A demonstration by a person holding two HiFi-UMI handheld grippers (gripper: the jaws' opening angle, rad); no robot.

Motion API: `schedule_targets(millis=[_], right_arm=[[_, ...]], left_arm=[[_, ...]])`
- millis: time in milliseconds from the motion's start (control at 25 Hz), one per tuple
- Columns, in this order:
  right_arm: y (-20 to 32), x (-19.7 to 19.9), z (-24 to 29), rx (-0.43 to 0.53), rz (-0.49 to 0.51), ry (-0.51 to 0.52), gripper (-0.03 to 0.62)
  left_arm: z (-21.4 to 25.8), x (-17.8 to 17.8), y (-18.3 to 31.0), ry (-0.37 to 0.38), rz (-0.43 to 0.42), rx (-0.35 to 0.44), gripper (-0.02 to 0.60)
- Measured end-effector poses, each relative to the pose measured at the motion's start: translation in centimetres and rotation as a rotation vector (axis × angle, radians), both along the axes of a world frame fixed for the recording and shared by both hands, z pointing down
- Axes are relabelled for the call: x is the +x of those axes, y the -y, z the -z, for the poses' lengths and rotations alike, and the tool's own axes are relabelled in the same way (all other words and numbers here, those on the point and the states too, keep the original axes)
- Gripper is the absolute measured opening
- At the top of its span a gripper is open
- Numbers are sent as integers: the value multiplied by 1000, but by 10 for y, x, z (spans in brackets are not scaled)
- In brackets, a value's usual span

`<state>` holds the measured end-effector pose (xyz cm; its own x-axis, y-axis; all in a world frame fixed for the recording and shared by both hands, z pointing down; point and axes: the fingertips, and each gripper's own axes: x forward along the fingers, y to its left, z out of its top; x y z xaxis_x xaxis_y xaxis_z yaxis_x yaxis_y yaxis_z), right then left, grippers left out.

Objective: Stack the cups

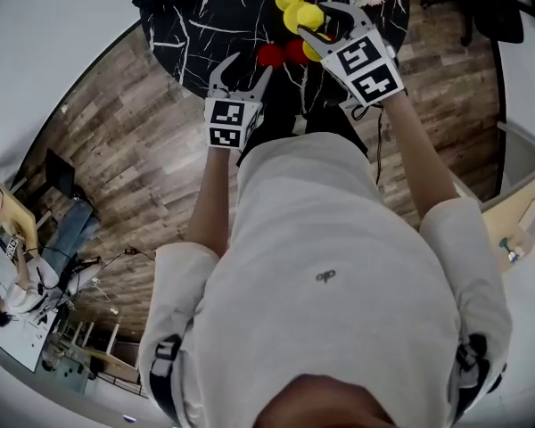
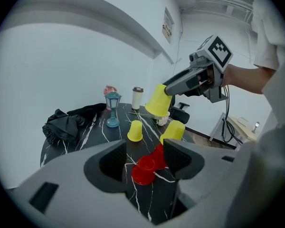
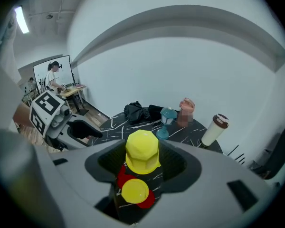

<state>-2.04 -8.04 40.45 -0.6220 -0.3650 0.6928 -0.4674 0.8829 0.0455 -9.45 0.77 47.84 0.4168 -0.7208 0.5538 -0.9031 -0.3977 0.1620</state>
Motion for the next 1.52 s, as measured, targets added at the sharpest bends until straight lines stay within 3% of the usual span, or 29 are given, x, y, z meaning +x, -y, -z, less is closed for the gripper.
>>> schedule_targets(millis=[800,1520], right_arm=[[-67,-26,-23,-11,-55,-56,222],[-72,-29,-77,-65,-129,-76,222]], left_arm=[[-15,-7,2,-22,-102,-26,244],[-25,-14,-4,-23,-107,-57,244]])
